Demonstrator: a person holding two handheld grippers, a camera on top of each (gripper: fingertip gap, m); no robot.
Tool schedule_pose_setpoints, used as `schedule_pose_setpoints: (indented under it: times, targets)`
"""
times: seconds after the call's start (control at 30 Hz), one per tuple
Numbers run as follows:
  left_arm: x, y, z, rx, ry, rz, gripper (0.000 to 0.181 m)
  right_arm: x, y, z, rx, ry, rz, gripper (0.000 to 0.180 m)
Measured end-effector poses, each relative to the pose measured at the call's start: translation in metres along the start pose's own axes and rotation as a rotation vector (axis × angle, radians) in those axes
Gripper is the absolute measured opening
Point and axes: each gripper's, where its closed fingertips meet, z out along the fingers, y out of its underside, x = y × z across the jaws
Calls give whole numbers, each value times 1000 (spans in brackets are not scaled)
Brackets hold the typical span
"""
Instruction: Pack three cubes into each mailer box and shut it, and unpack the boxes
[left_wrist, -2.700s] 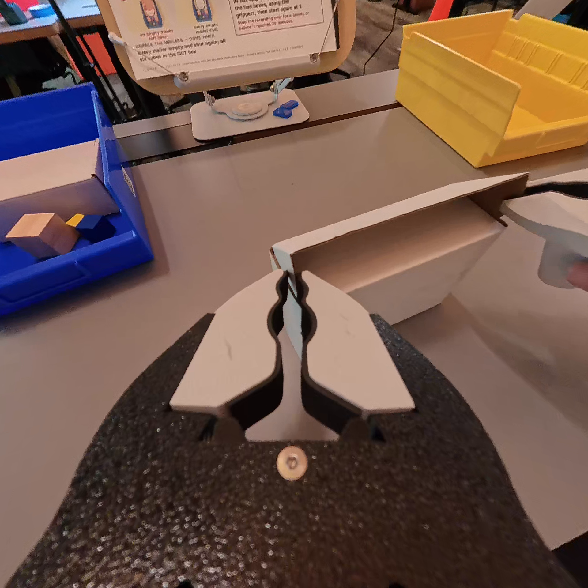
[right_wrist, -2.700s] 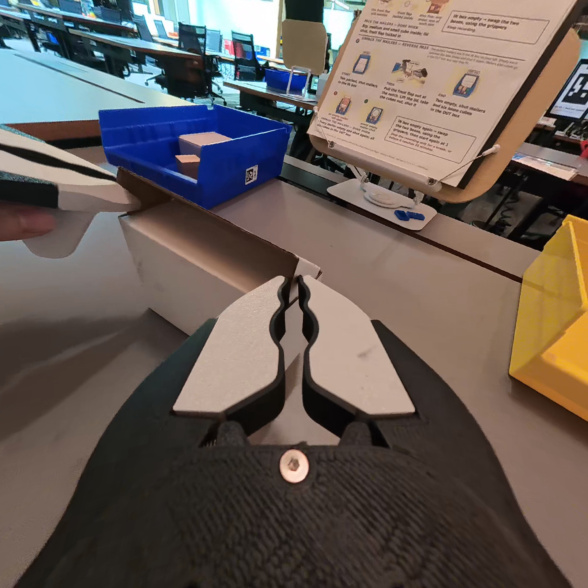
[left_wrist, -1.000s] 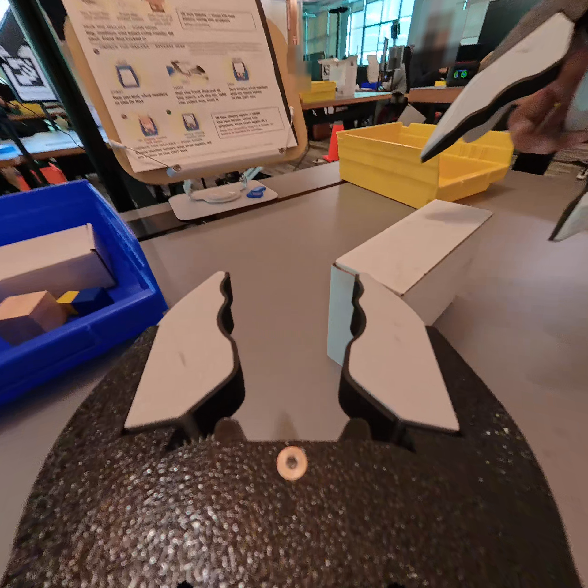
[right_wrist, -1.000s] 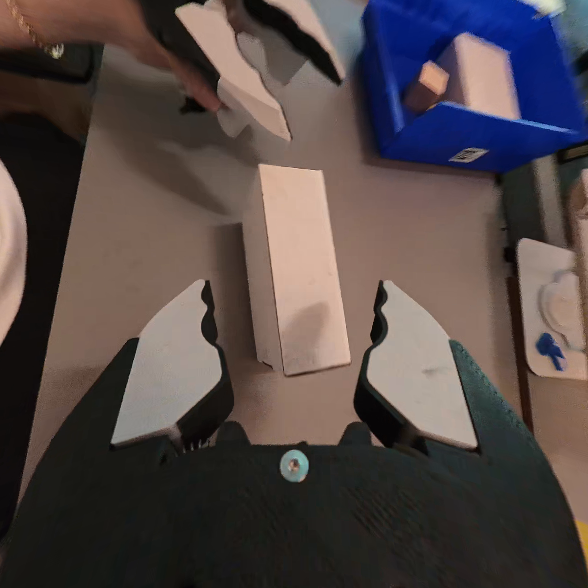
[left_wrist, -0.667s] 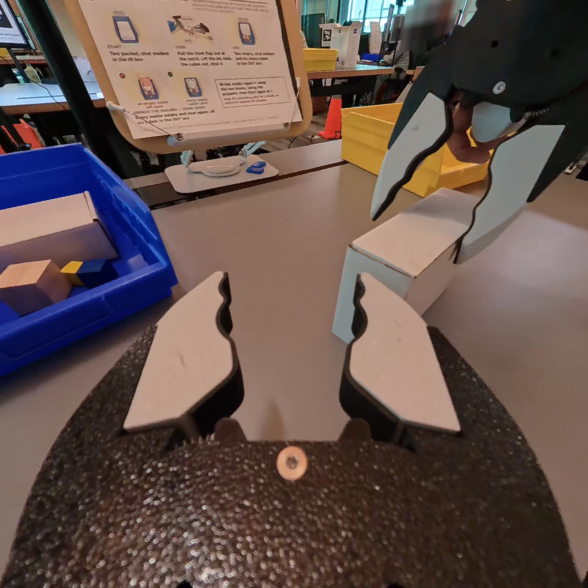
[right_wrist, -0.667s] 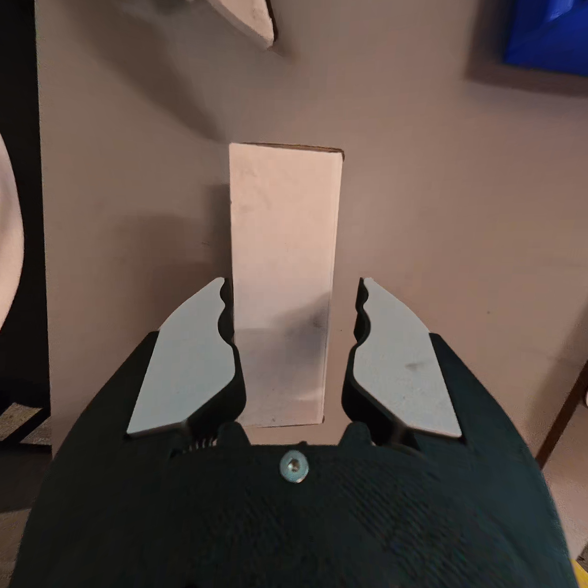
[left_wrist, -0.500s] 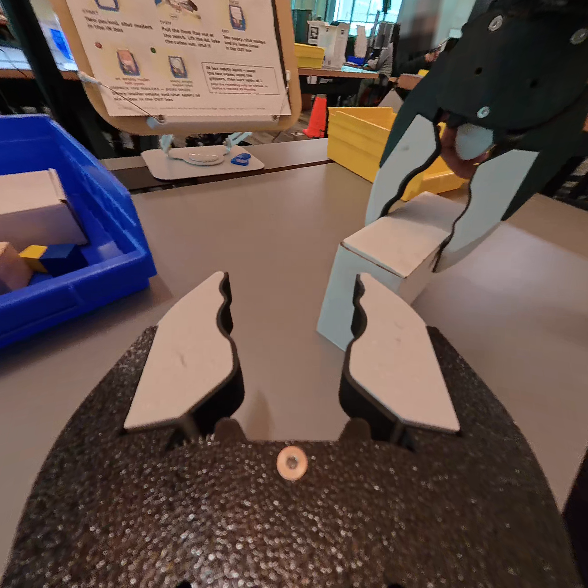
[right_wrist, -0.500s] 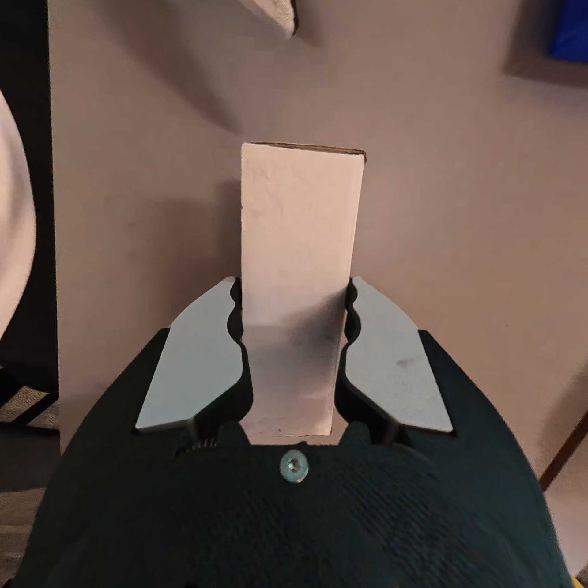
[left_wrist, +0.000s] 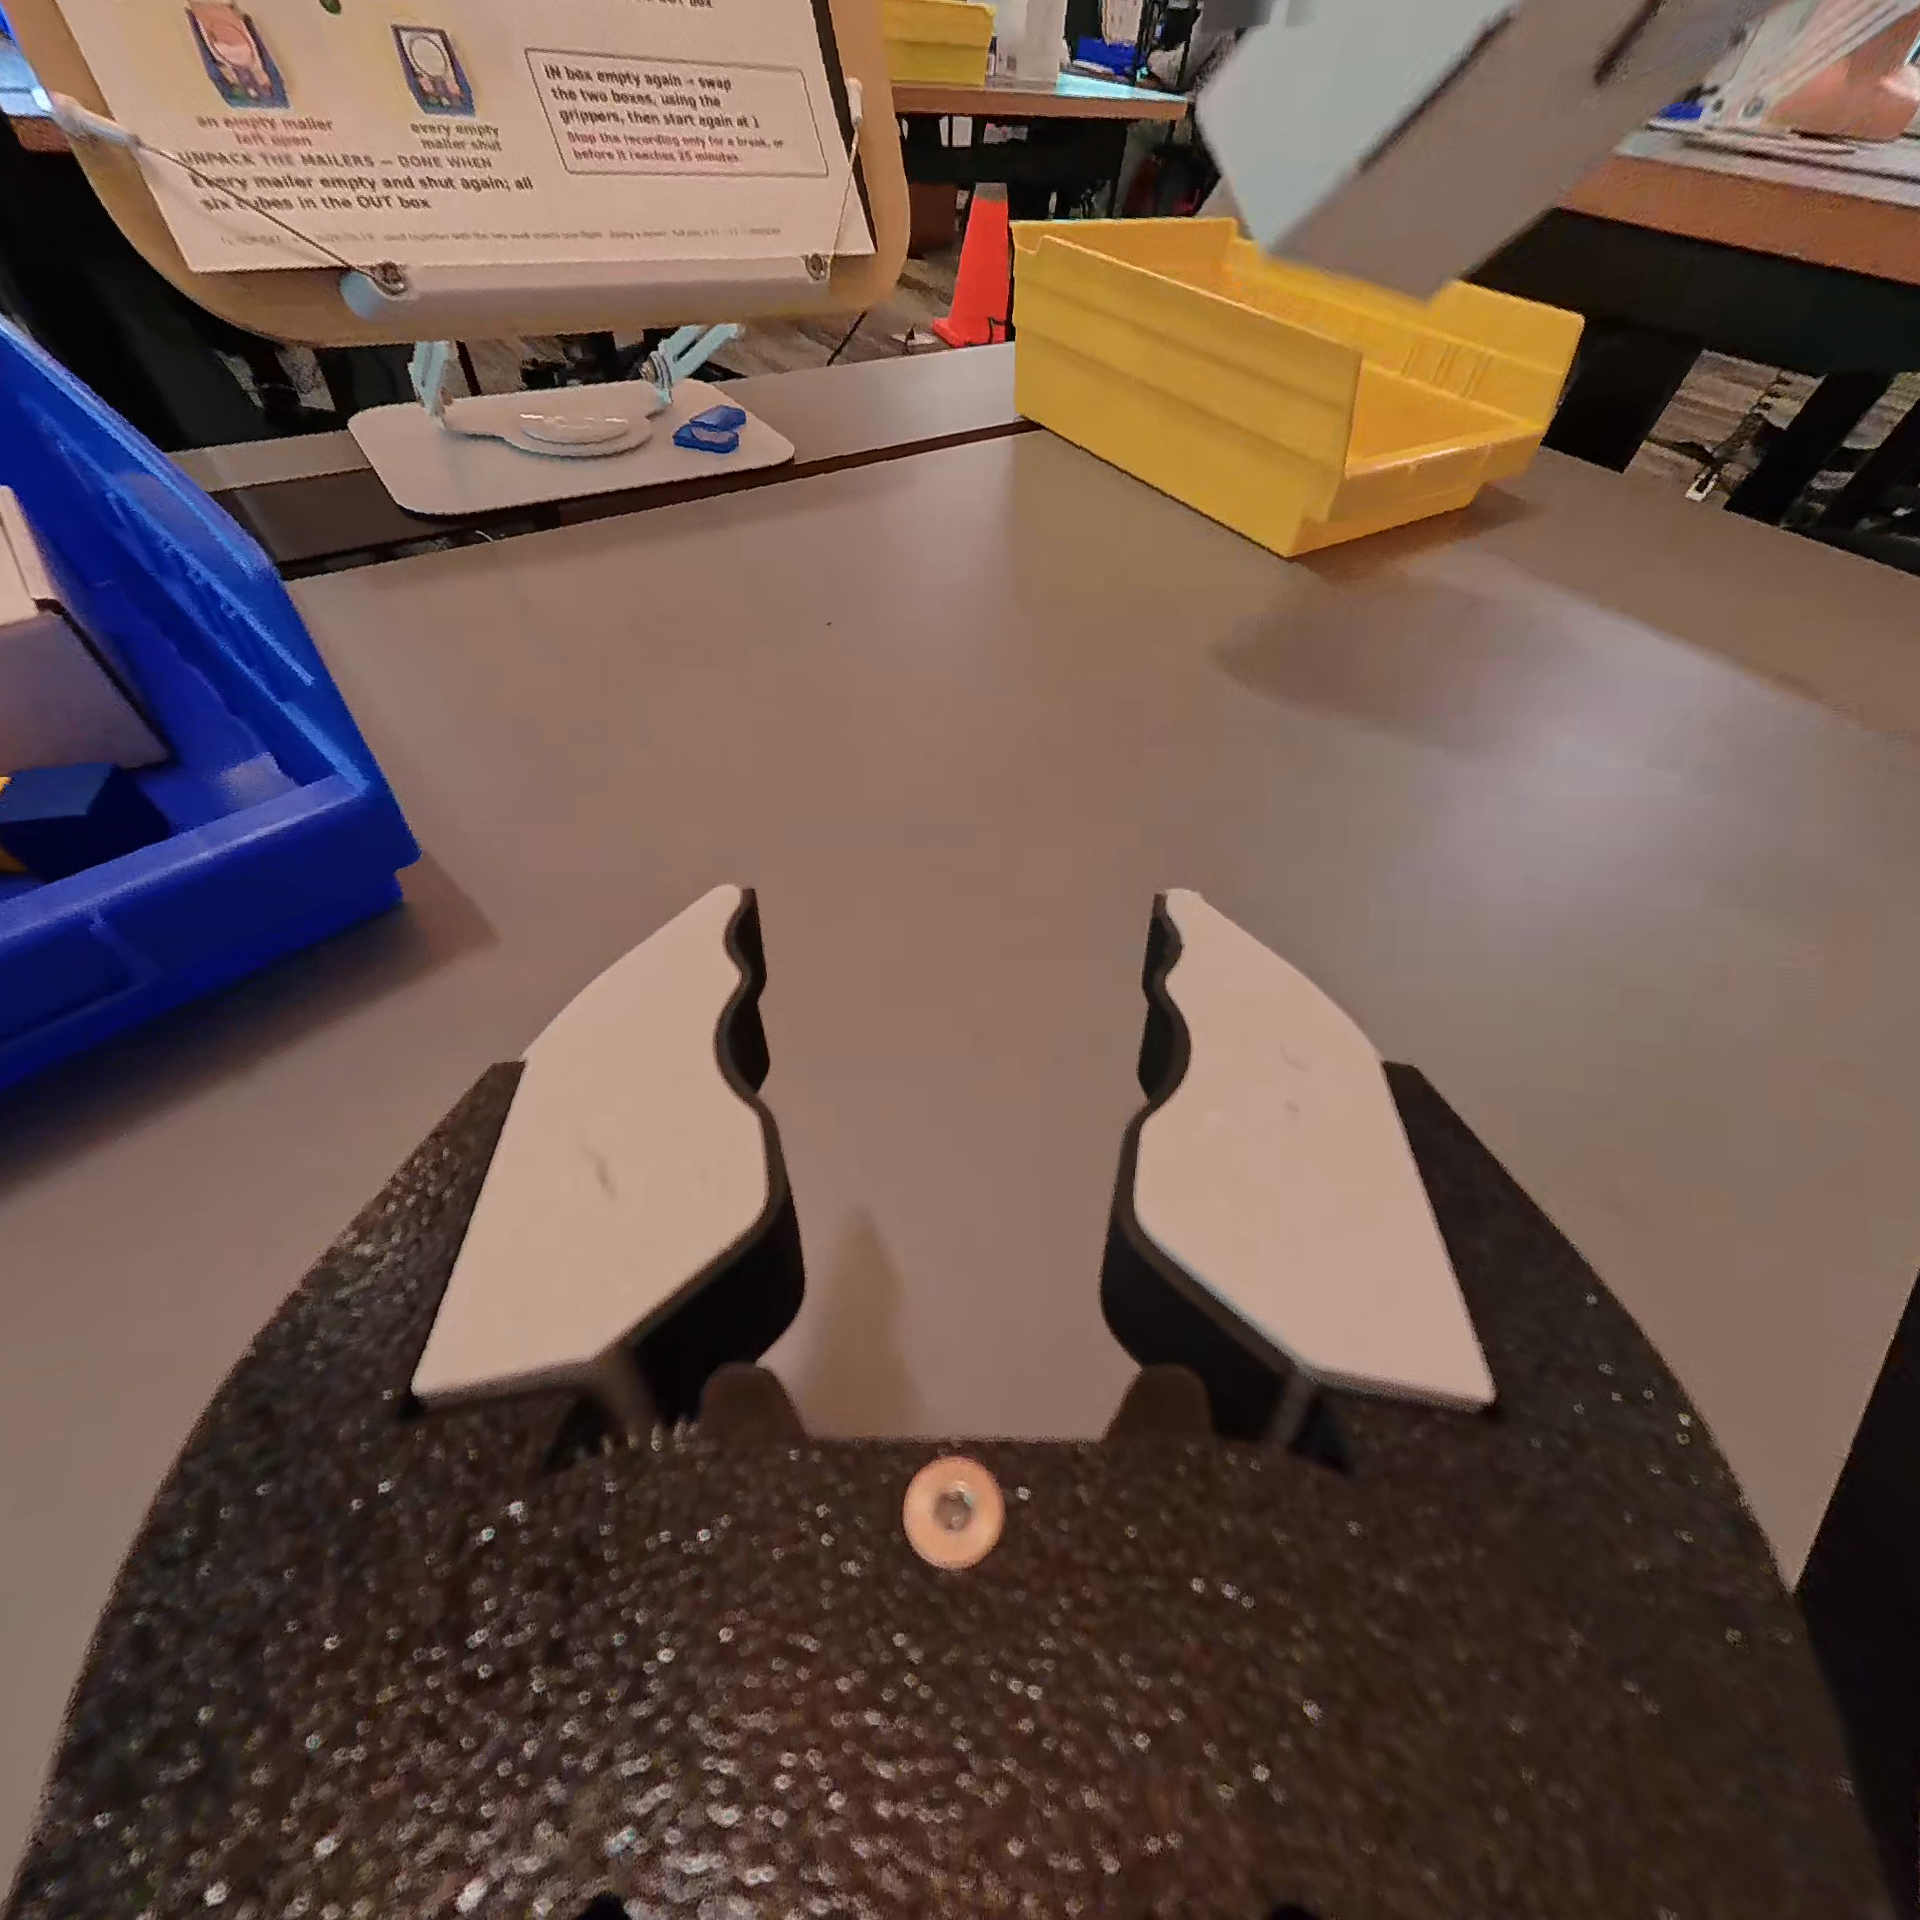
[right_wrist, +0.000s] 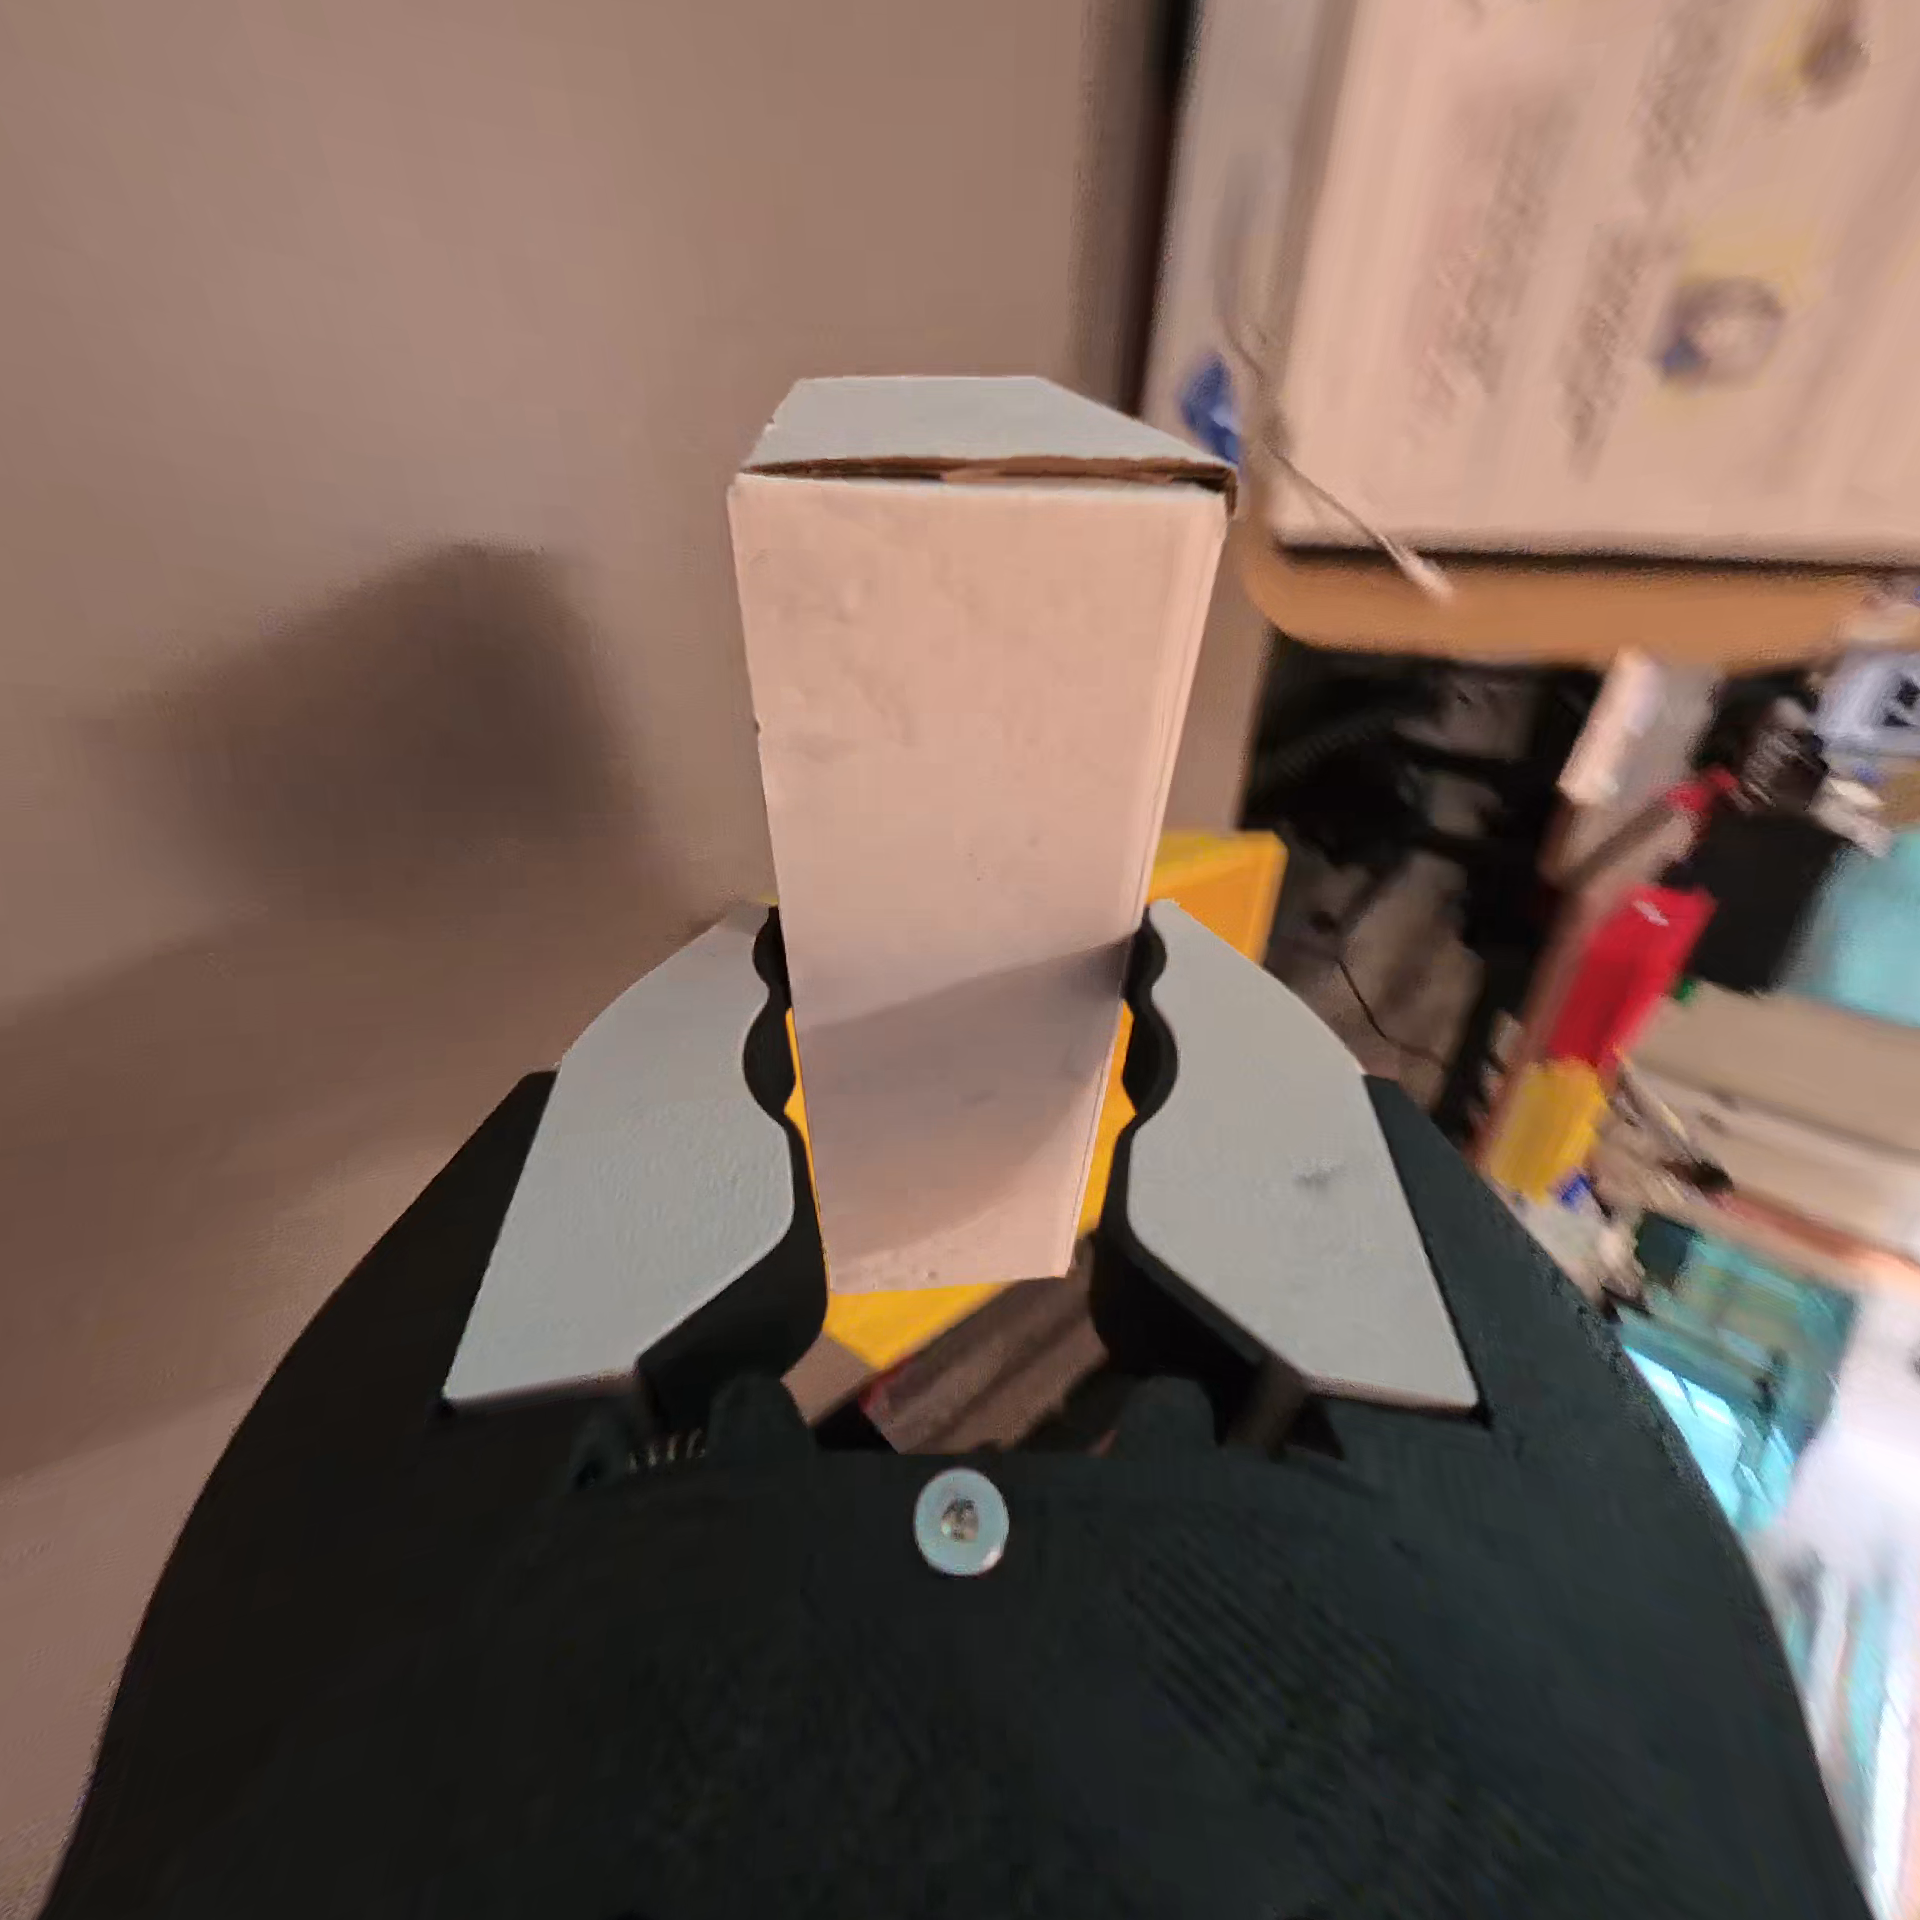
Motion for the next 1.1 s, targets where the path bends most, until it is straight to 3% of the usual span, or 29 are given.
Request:
schedule_pose_setpoints:
  times: [0.17,0.33,0.6,0.8,1.1]
  targets:
    - [7,0,5,1,26,-3,69,63,110,39,-79,251,124,62]
    - [8,2,9,-1,39,-24,67,72,163,99,-176,273,106,62]
    - [16,16,23,-73,83,-3,65,100,187,157,-154,385,115,62]
    - [28,15,32,-62,141,16,58,86,210,201,-263,420,37,62]
    - [44,21,42,-101,215,-2,58,82,215,230,-335,485,136,62]
